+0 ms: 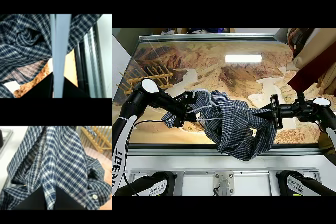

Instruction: Fold the clothes and pants, and hang the long-sleeved shirts on hangers.

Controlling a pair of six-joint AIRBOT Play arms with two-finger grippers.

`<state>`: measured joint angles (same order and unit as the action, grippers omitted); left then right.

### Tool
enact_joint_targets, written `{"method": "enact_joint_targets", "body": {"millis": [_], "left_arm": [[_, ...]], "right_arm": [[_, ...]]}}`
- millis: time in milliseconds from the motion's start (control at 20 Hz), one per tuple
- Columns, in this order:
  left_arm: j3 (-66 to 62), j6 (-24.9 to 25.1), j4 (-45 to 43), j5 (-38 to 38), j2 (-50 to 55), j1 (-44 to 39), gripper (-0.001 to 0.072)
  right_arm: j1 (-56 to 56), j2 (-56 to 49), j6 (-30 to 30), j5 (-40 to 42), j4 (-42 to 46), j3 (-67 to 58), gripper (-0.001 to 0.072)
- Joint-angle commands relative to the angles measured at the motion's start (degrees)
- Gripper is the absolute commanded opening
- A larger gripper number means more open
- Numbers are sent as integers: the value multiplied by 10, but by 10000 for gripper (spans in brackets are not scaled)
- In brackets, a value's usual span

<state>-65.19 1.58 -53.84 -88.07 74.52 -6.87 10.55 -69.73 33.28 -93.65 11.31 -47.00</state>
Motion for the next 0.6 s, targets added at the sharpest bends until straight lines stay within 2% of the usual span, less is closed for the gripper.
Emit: {"method": "enact_joint_targets", "body": {"millis": [0,100,300,550], "left_arm": [[0,-1,-1,-9,0,0,21],[0,-1,-2,-7,0,0,21],[0,-2,-7,-4,0,0,21],[0,-68,-6,-4,0,0,29]], "right_arm": [[0,-1,-6,13,0,0,23],[0,-1,-31,12,0,0,21],[0,-1,-31,13,0,0,19],[0,-1,-34,13,0,0,18]]}}
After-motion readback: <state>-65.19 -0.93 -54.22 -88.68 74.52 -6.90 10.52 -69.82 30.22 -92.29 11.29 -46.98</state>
